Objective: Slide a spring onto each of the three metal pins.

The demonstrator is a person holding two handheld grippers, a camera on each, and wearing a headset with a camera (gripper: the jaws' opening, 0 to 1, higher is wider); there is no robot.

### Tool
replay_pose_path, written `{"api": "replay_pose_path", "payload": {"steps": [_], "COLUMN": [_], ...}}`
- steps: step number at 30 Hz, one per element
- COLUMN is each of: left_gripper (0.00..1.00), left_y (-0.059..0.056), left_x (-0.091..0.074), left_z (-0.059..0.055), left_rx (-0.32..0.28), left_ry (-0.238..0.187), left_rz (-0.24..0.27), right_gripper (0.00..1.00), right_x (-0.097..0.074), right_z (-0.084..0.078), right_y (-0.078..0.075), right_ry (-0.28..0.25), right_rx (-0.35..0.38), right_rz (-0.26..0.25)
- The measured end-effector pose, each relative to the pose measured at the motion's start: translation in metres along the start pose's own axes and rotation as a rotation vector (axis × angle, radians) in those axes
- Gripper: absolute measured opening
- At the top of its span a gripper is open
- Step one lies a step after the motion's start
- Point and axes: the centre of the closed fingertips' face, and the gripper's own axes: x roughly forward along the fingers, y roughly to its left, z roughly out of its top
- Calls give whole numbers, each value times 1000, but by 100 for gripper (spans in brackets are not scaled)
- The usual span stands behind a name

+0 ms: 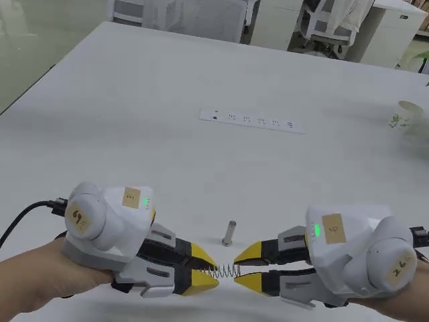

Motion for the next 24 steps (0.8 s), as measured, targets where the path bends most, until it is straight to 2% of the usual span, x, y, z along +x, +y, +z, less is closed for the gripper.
{"api": "replay_pose_path", "payload": {"steps": [7,24], "left_gripper": [2,2], "left_y": [0,2], "left_x": [2,3], "left_z": [0,-4], "left_rx": [4,14], "left_ry": [4,19], "left_rz": [-6,-5], "right_gripper": [7,7], "right_x": [-2,-1], "right_z": [6,18], "right_y": [-3,-2], "right_ry": [-34,-65], "right_rx": [30,14], "right_rz": [-2,-2]}}
